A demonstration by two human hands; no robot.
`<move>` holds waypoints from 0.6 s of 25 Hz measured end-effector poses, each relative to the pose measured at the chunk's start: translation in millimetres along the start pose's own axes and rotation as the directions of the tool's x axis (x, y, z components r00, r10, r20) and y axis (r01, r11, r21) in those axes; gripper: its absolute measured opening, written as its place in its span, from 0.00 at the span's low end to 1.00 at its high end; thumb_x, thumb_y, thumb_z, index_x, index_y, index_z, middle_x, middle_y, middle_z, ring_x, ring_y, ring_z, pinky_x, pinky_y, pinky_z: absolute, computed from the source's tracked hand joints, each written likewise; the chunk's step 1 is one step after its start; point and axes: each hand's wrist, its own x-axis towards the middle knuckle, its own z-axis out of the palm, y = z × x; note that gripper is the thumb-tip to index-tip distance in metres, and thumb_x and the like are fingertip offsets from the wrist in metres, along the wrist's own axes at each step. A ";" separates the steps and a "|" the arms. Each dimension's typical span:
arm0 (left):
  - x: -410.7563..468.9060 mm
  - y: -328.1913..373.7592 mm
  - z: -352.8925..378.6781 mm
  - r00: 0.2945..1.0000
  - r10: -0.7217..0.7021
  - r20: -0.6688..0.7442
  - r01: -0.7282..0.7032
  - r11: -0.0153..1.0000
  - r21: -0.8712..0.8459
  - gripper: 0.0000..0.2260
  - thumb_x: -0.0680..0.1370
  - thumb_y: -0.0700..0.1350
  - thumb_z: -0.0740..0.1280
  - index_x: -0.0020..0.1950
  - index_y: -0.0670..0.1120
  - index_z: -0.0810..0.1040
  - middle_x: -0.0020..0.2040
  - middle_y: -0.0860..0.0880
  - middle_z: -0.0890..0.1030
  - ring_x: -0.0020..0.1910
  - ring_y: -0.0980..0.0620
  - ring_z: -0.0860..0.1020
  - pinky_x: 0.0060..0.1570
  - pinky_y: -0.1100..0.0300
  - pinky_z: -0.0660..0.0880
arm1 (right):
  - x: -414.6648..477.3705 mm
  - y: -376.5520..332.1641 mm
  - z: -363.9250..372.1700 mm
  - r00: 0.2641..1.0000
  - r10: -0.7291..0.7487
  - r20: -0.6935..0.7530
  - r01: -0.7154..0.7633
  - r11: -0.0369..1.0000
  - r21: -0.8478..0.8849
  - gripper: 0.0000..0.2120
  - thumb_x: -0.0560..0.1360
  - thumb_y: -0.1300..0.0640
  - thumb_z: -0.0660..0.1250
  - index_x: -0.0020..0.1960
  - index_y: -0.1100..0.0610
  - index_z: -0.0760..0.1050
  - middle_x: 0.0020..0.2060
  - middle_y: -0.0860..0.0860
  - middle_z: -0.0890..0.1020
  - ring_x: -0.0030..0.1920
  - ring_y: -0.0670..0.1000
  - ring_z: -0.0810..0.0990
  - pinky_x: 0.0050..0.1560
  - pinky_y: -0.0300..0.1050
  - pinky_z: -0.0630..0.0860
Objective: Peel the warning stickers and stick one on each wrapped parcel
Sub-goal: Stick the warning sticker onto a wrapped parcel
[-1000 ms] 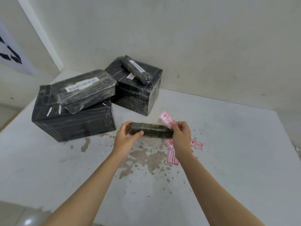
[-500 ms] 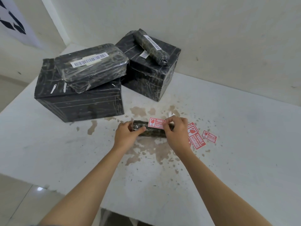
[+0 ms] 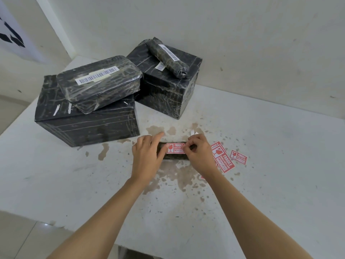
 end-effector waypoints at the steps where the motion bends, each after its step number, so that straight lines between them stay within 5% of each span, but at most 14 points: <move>1: 0.2 2.0 1.7 0.997 0.083 0.006 -0.083 0.996 0.034 0.20 0.79 0.56 0.55 0.64 0.48 0.73 0.53 0.47 0.77 0.54 0.46 0.74 0.51 0.50 0.70 | 0.4 0.8 -0.2 1.000 -0.003 -0.004 0.003 1.000 0.006 0.04 0.73 0.64 0.69 0.42 0.64 0.79 0.49 0.51 0.74 0.46 0.50 0.76 0.48 0.41 0.76; 5: -2.5 4.9 15.2 0.974 0.221 0.056 -0.221 0.975 -0.010 0.19 0.79 0.51 0.55 0.67 0.47 0.74 0.61 0.43 0.77 0.57 0.45 0.77 0.54 0.50 0.74 | -0.2 3.6 1.4 1.000 -0.014 -0.014 0.014 1.000 0.011 0.03 0.73 0.65 0.68 0.42 0.65 0.79 0.50 0.52 0.74 0.45 0.50 0.76 0.46 0.37 0.75; 15: 4.2 -16.2 25.9 0.931 0.361 0.060 -0.364 0.930 0.043 0.18 0.78 0.49 0.58 0.63 0.43 0.77 0.56 0.45 0.81 0.55 0.47 0.77 0.53 0.51 0.76 | 2.3 4.0 2.7 1.000 -0.005 -0.031 0.004 1.000 -0.021 0.03 0.73 0.66 0.68 0.41 0.66 0.79 0.52 0.52 0.74 0.42 0.46 0.75 0.45 0.36 0.74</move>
